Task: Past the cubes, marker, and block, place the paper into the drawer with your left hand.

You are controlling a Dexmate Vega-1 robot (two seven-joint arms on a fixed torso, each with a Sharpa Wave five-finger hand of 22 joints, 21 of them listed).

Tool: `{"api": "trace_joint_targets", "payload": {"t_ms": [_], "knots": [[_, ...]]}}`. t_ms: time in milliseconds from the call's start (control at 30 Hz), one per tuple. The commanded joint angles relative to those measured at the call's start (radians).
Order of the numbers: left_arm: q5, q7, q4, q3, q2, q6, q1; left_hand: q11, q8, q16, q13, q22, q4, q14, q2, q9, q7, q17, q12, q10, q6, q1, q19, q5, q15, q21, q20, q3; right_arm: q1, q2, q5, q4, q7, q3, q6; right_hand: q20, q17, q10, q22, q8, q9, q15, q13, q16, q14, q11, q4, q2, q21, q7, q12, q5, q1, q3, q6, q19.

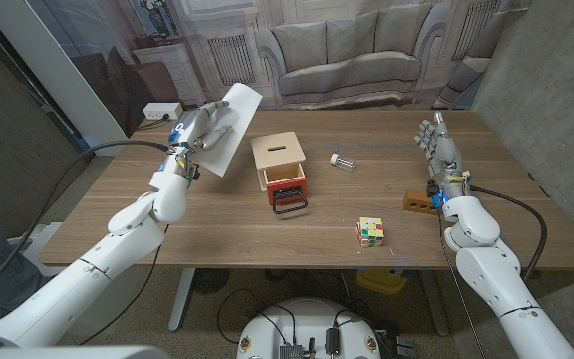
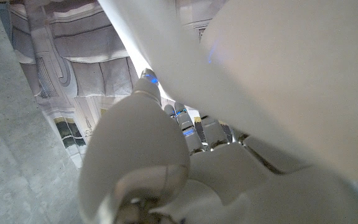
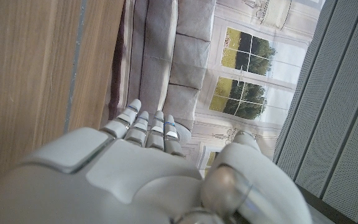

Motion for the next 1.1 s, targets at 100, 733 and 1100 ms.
{"api": "trace_joint_targets", "payload": {"t_ms": [100,733,1100], "knots": [[-0.024,0.017,-0.006,0.02,0.013,-0.054,-0.008,0.002,-0.006,-0.002,0.003,0.003,0.006,-0.001,-0.002,0.004,0.001,0.003,-0.004,0.008,0.006,-0.005,0.005,-0.004,-0.078,0.001,-0.002,0.003,-0.003,-0.002,0.003,0.003,0.001,0.007,0.006,0.0,0.005,0.002,0.004,0.002,0.004,-0.003,0.003,-0.003,0.007,-0.001,0.001,0.003,-0.004,0.001,0.006,-0.002,0.001,-0.005,0.004,0.005],[-0.035,0.045,0.005,0.065,0.018,-0.121,-0.04,-0.003,-0.004,-0.003,0.003,0.003,0.013,0.002,-0.005,0.003,-0.003,0.002,-0.003,0.016,0.017,-0.012,0.006,-0.007,-0.082,0.0,-0.004,0.006,-0.034,-0.012,0.01,-0.023,-0.005,0.028,0.01,0.0,0.005,0.002,0.004,0.002,0.004,-0.002,0.003,-0.003,0.007,0.0,0.0,0.006,-0.008,0.001,0.006,-0.002,0.002,-0.005,0.003,0.007],[-0.043,0.045,-0.01,0.074,0.036,-0.138,-0.039,-0.005,-0.002,-0.003,0.002,0.002,0.02,0.005,-0.008,0.003,0.002,0.001,0.0,0.03,0.03,-0.021,-0.007,-0.01,-0.084,-0.006,-0.02,0.006,-0.039,-0.019,0.018,-0.03,-0.001,0.034,0.008,-0.001,0.005,0.002,0.004,0.002,0.004,-0.002,0.003,-0.003,0.007,0.0,-0.001,0.007,-0.011,0.001,0.006,-0.002,0.004,-0.005,0.004,0.008]]}}
